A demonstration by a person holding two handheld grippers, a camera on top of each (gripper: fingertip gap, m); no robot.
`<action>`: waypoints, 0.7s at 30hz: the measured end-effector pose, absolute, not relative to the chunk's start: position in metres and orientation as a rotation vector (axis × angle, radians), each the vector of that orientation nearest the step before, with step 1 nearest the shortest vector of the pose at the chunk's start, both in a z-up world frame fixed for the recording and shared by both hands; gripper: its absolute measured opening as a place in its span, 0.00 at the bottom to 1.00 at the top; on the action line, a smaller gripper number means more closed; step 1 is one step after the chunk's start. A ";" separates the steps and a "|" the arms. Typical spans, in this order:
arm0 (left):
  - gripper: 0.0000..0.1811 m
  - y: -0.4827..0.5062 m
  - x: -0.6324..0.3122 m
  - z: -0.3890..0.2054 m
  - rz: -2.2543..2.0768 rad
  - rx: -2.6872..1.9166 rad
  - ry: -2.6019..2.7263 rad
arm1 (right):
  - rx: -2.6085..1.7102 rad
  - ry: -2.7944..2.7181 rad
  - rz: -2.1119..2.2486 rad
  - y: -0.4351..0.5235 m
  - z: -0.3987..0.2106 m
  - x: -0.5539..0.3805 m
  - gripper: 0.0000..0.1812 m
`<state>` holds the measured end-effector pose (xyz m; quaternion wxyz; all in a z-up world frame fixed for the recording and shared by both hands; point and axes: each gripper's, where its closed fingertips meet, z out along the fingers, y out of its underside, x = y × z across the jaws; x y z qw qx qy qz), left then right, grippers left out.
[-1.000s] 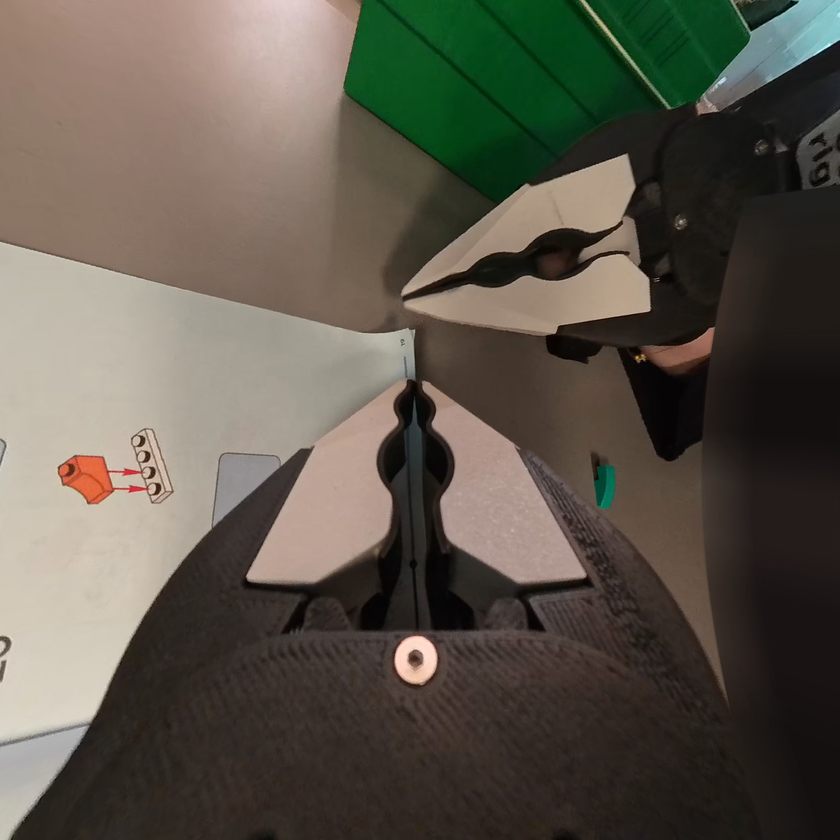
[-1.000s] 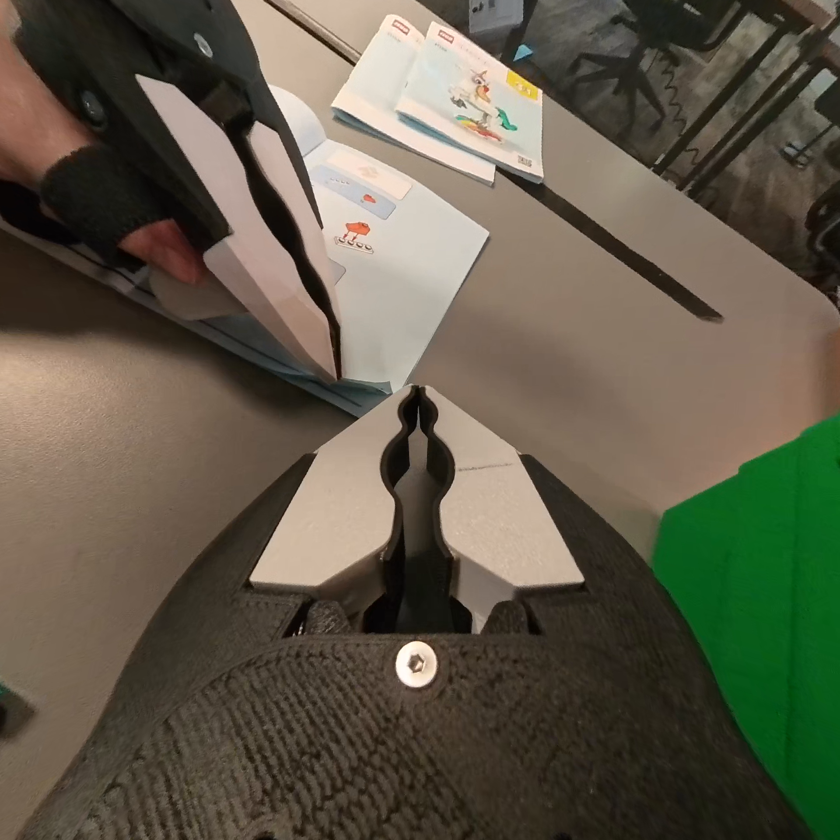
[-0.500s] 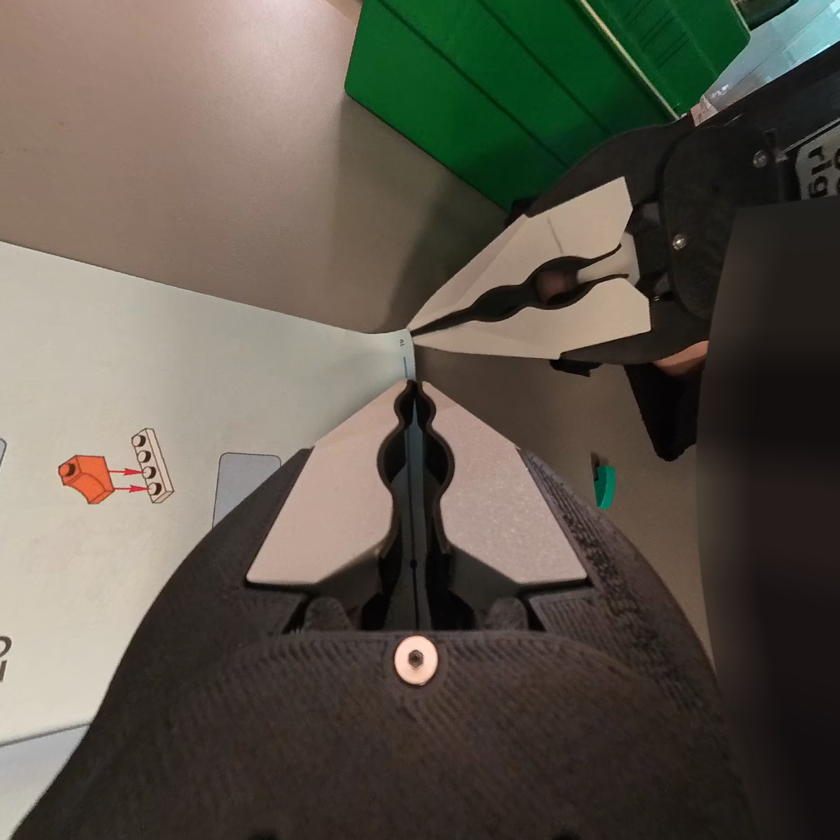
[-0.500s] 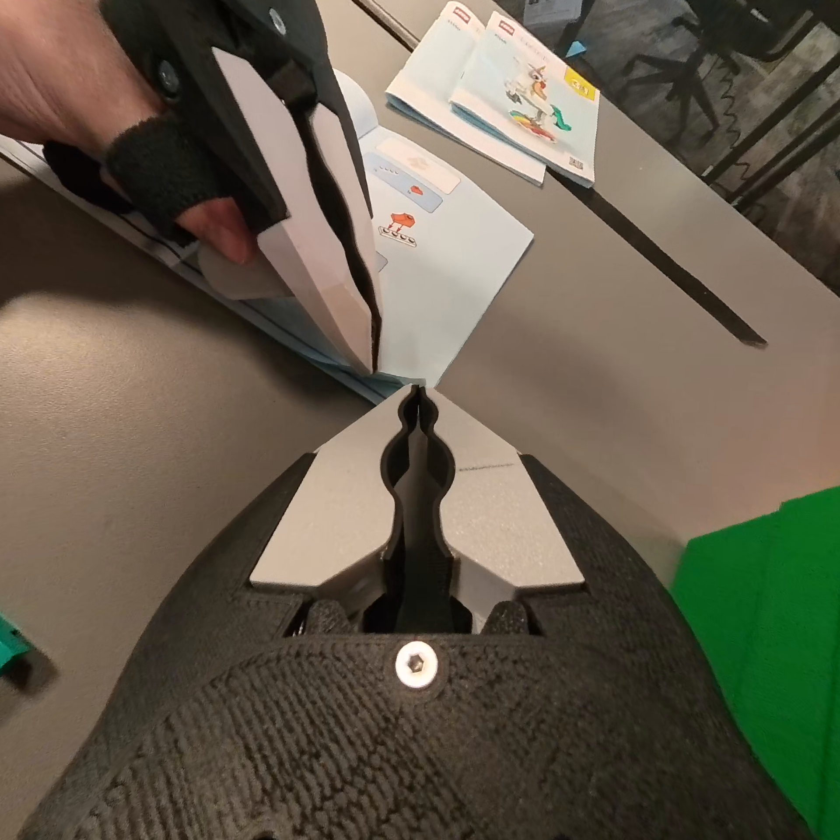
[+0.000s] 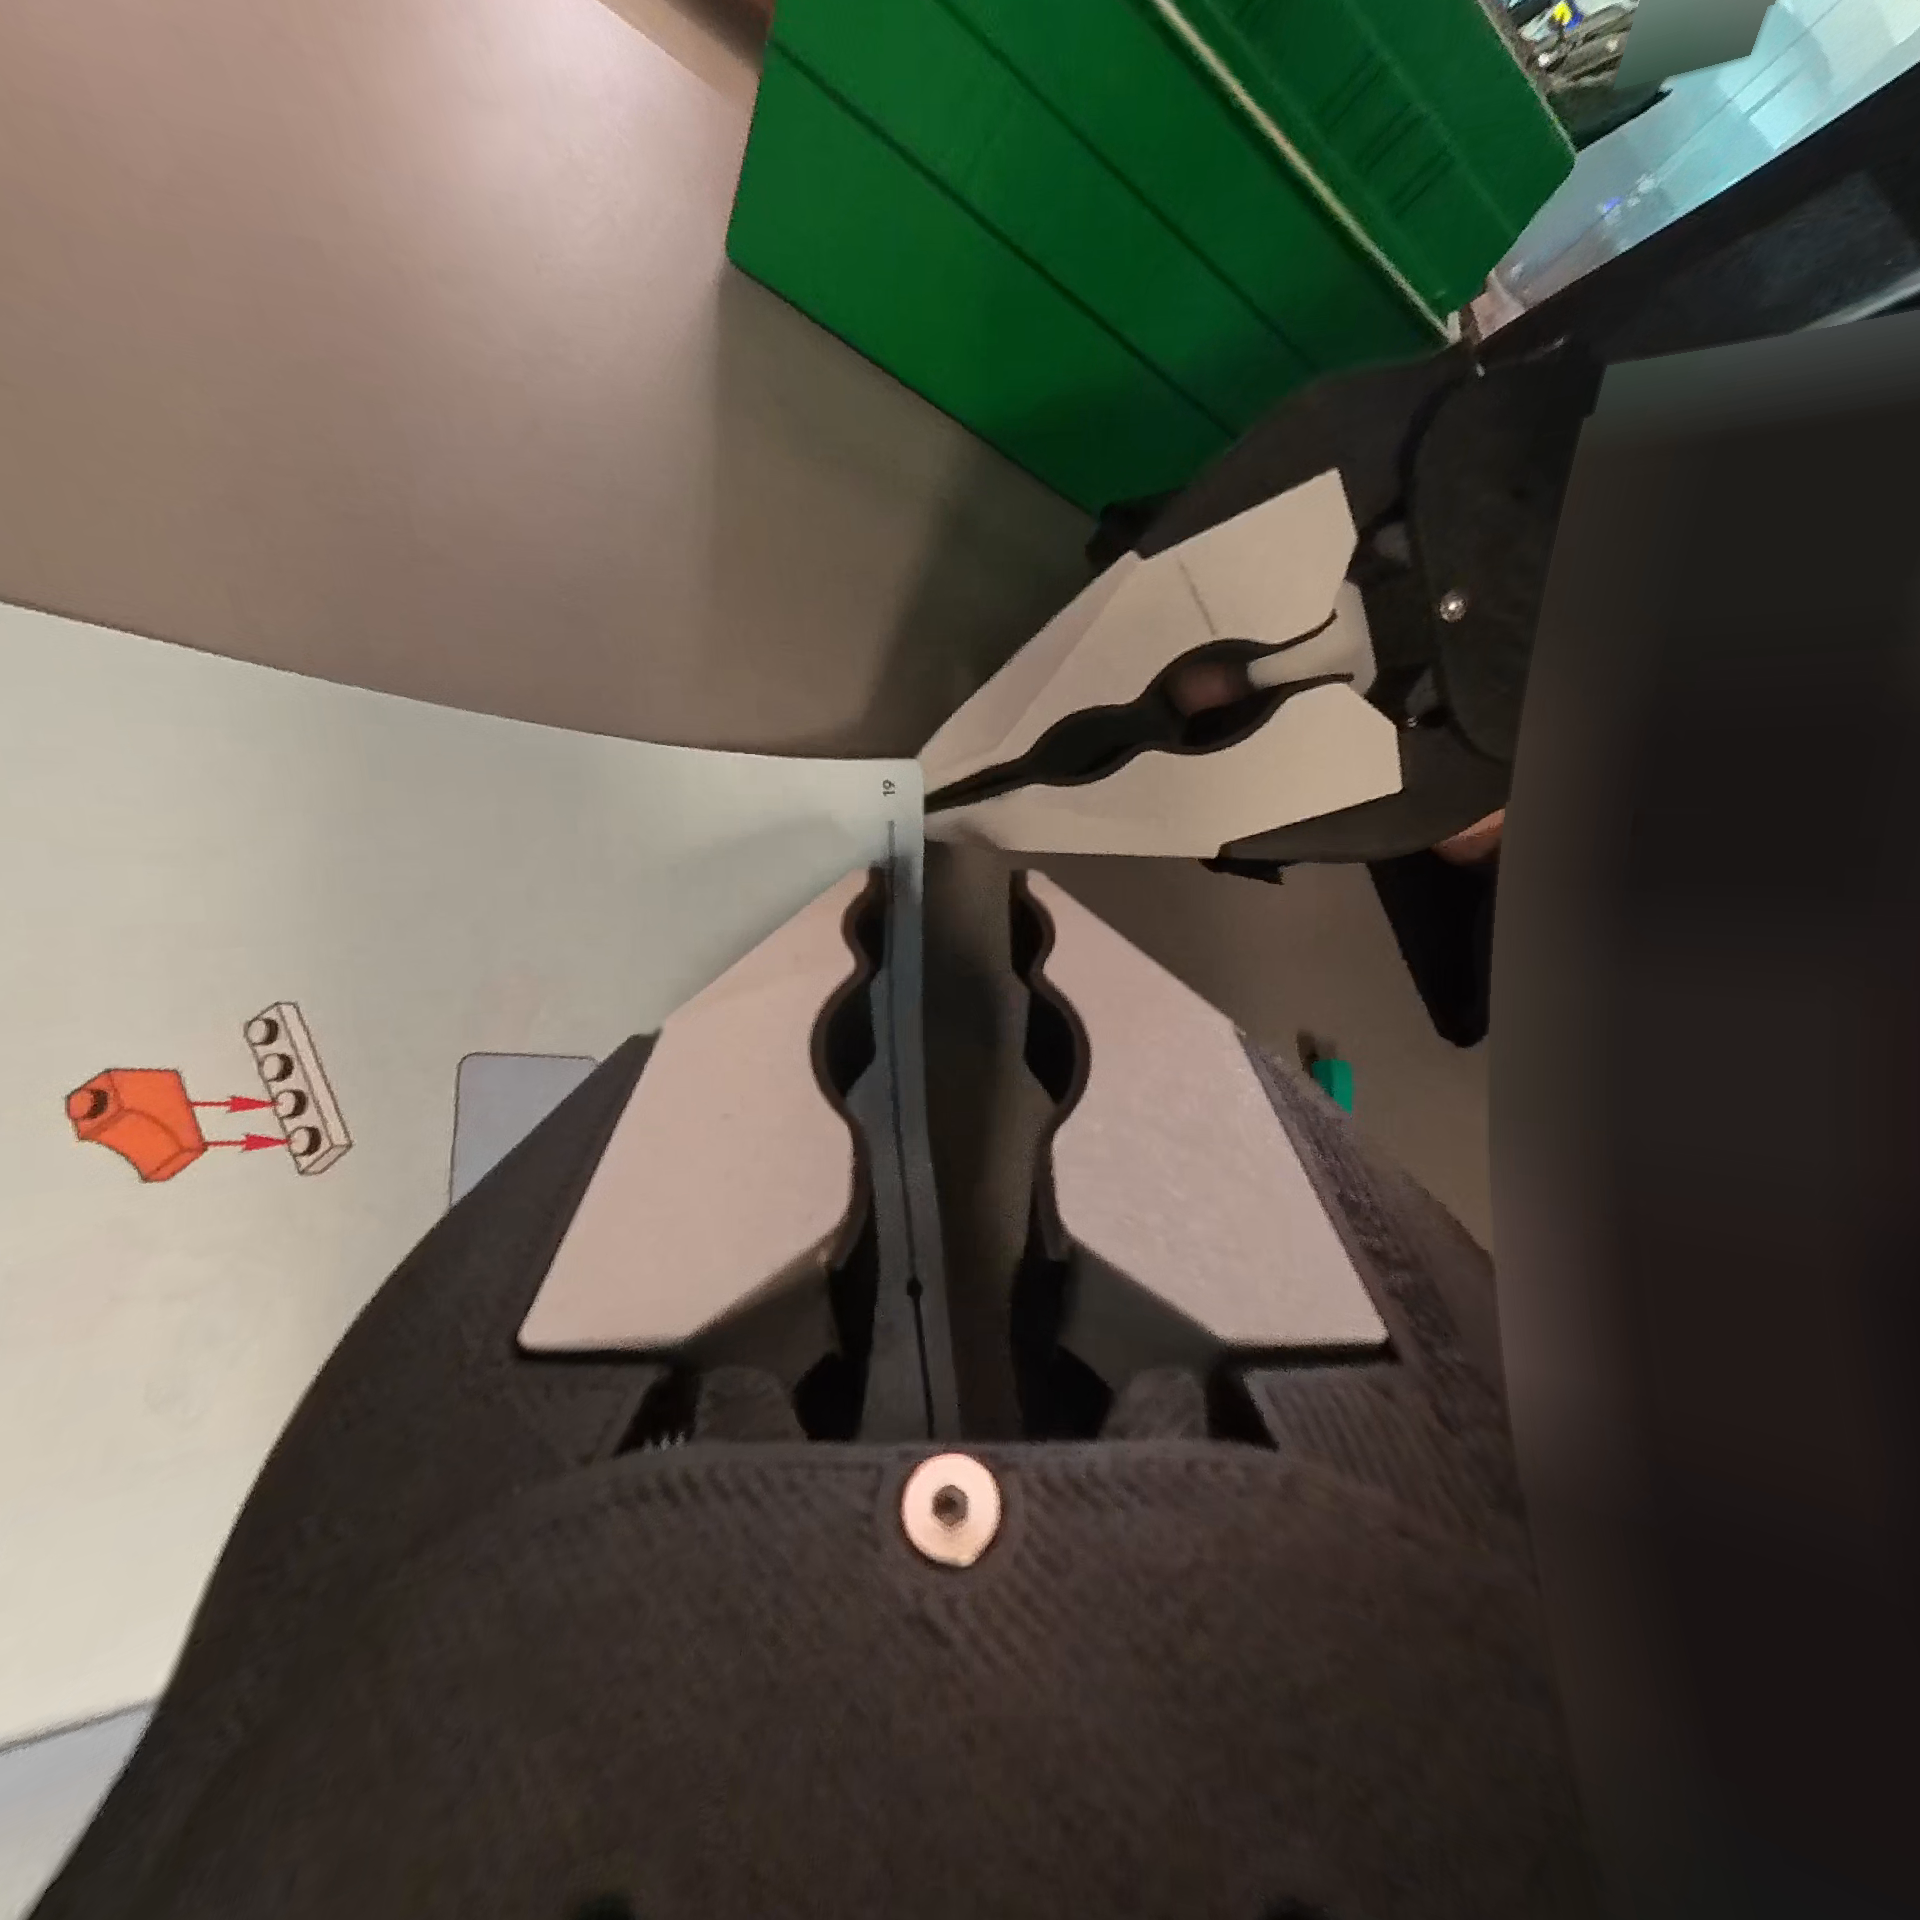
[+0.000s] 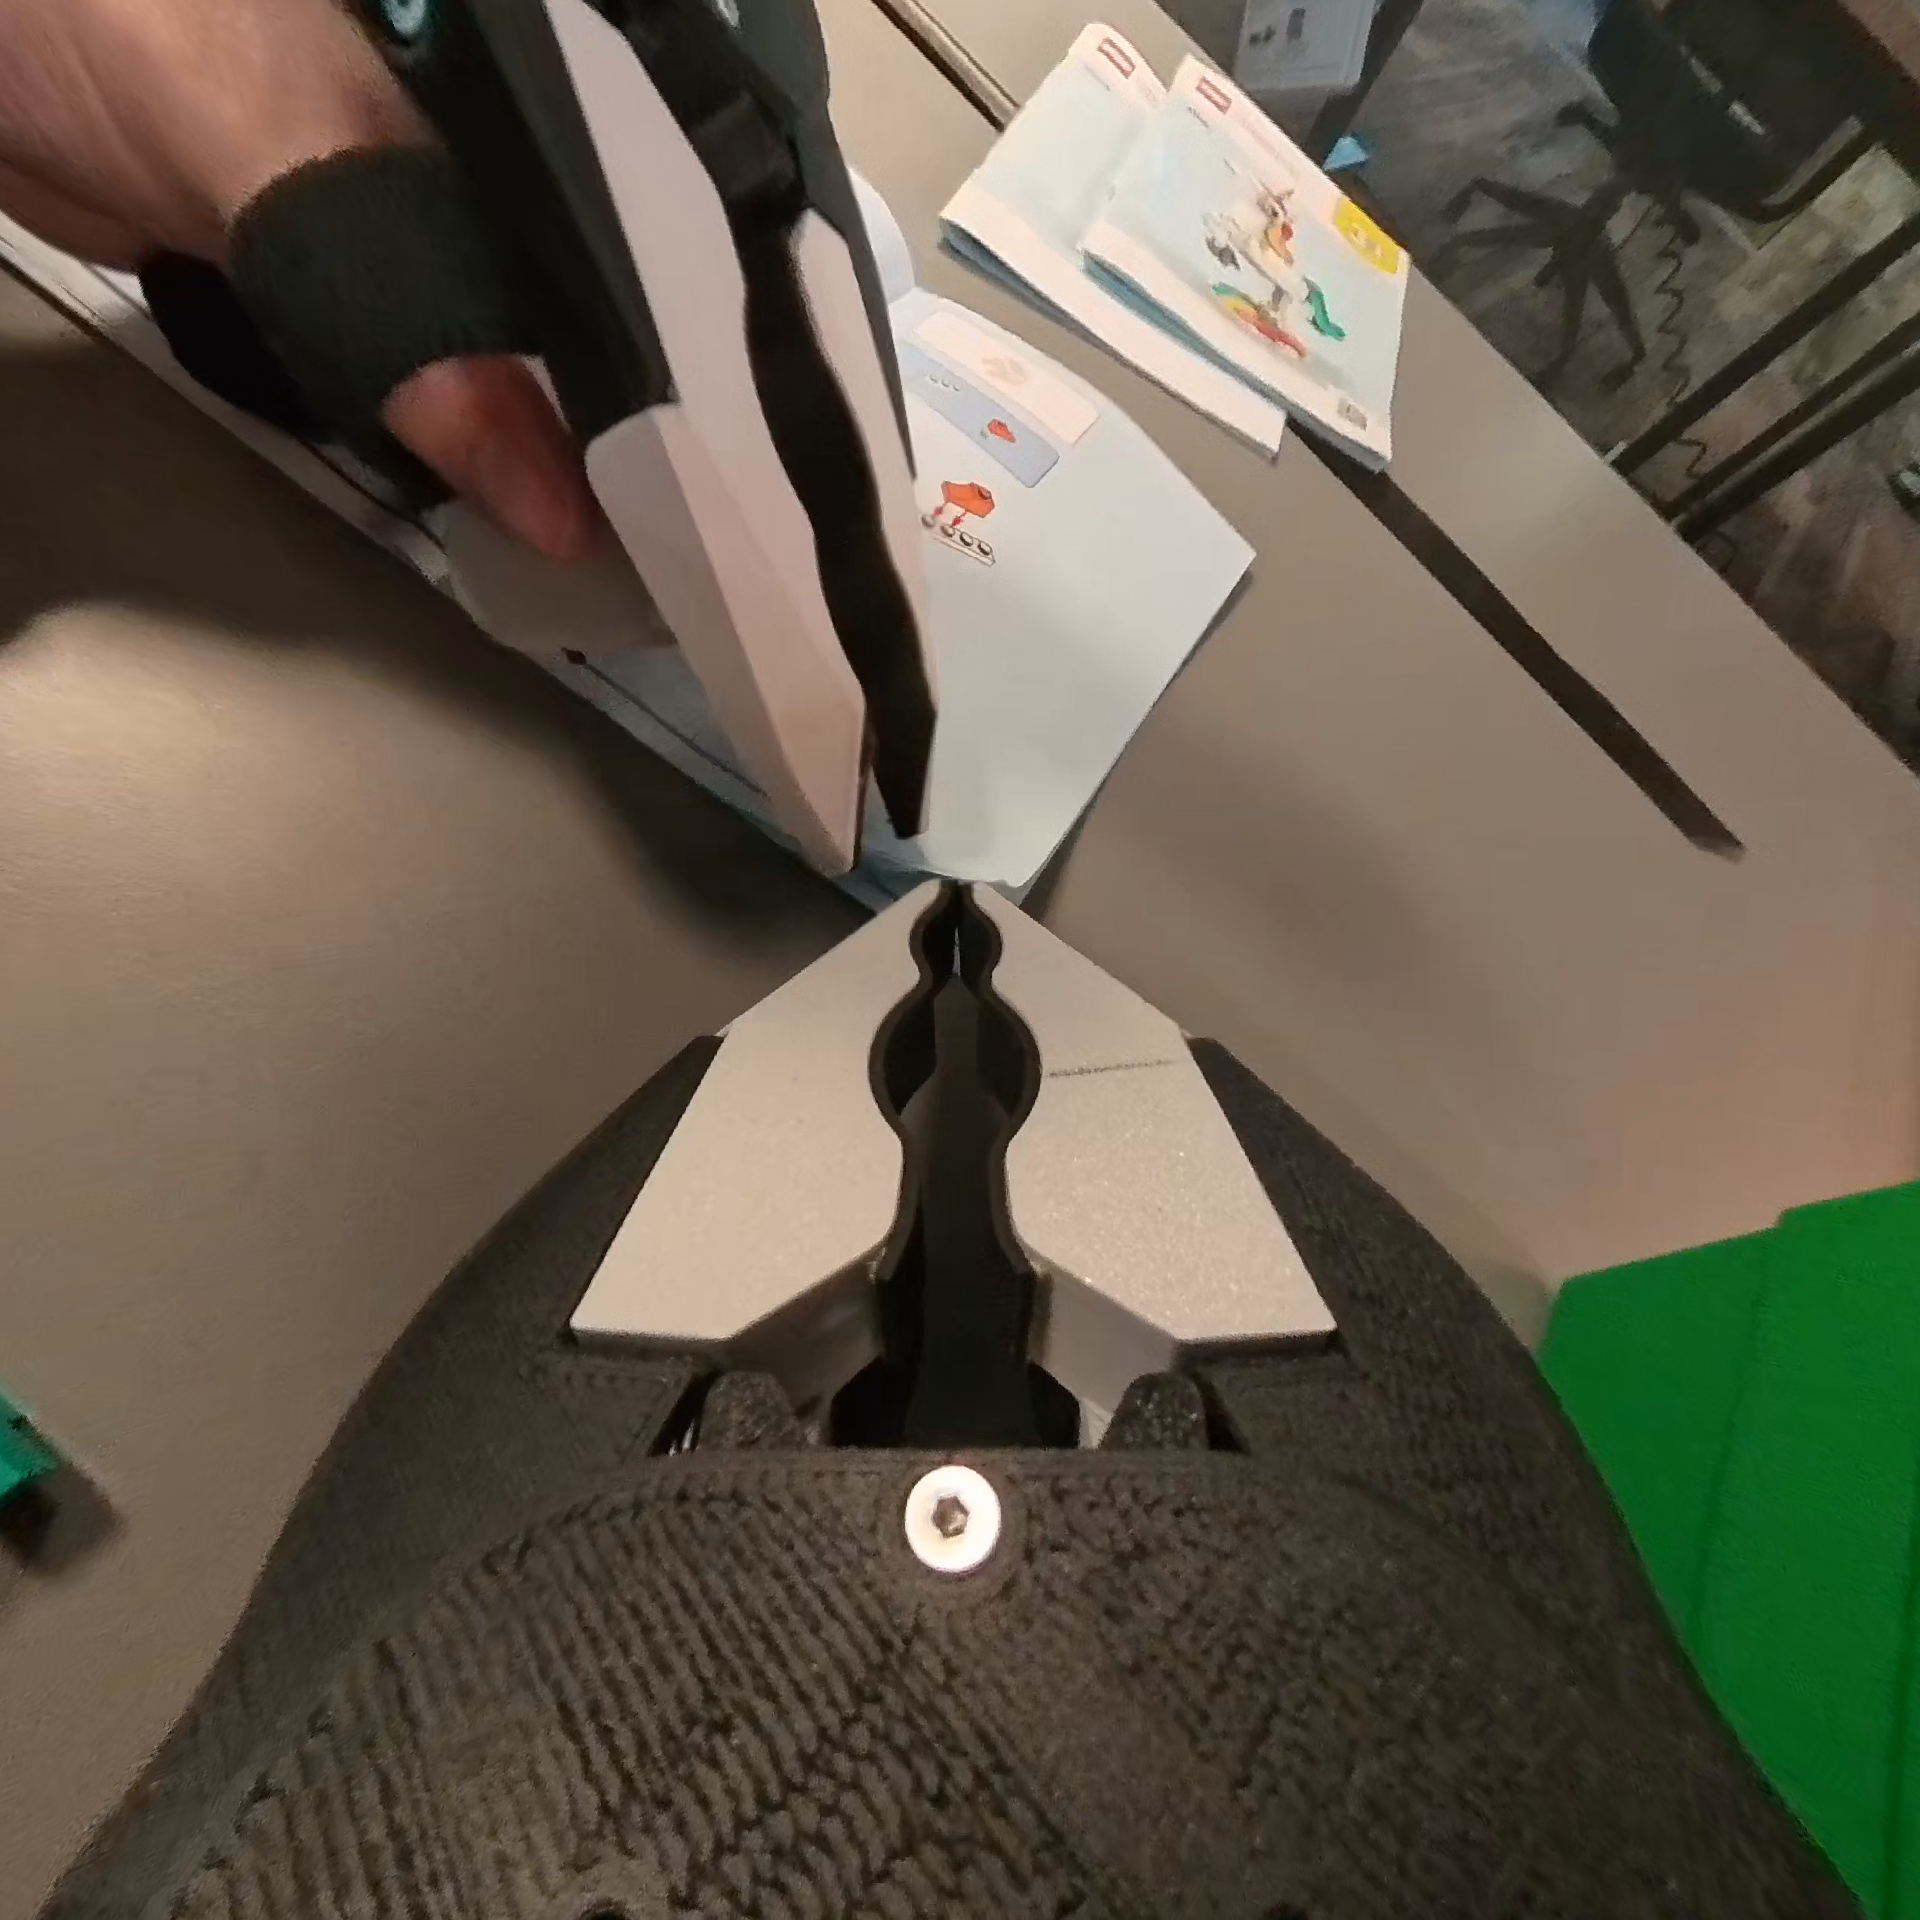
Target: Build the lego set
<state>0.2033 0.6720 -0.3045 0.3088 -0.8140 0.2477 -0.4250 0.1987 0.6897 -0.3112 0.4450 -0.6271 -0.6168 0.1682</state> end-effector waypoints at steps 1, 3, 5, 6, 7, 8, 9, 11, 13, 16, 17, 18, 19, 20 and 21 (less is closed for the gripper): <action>0.13 0.673 0.202 -0.303 -1.110 -2.139 0.649 | -1.536 -1.533 0.405 0.689 -0.311 0.198 0.00; 0.13 0.674 0.202 -0.301 -1.087 -2.119 0.644 | -1.489 -1.539 0.375 0.689 -0.309 0.196 0.00; 0.12 0.674 0.201 -0.300 -1.071 -2.113 0.644 | -1.446 -1.546 0.345 0.688 -0.307 0.194 0.00; 0.12 0.675 0.201 -0.300 -1.070 -2.114 0.644 | -1.426 -1.548 0.330 0.688 -0.307 0.193 0.00; 0.12 0.675 0.201 -0.300 -1.074 -2.116 0.641 | -1.406 -1.551 0.317 0.688 -0.306 0.192 0.00; 0.12 0.675 0.201 -0.300 -1.078 -2.118 0.636 | -1.384 -1.557 0.307 0.687 -0.305 0.191 0.00; 0.12 0.675 0.201 -0.300 -1.085 -2.118 0.628 | -1.364 -1.557 0.293 0.687 -0.305 0.190 0.00; 0.11 0.677 0.200 -0.299 -1.103 -2.115 0.607 | -1.324 -1.554 0.260 0.688 -0.303 0.189 0.00; 0.09 0.678 0.198 -0.298 -1.114 -2.111 0.581 | -1.281 -1.544 0.217 0.690 -0.301 0.188 0.00; 0.07 0.680 0.197 -0.300 -1.107 -2.123 0.565 | -1.241 -1.533 0.159 0.692 -0.300 0.187 0.00; 0.06 0.680 0.197 -0.301 -1.100 -2.131 0.569 | -1.226 -1.532 0.148 0.692 -0.299 0.186 0.00; 0.06 0.679 0.198 -0.302 -1.090 -2.140 0.575 | -1.216 -1.529 0.136 0.693 -0.298 0.186 0.00; 0.06 0.679 0.198 -0.303 -1.079 -2.146 0.582 | -1.214 -1.533 0.128 0.693 -0.299 0.186 0.00; 0.05 0.679 0.198 -0.304 -1.069 -2.150 0.588 | -1.214 -1.538 0.122 0.693 -0.300 0.186 0.00; 0.04 0.679 0.198 -0.305 -1.060 -2.152 0.591 | -1.209 -1.542 0.117 0.693 -0.301 0.186 0.00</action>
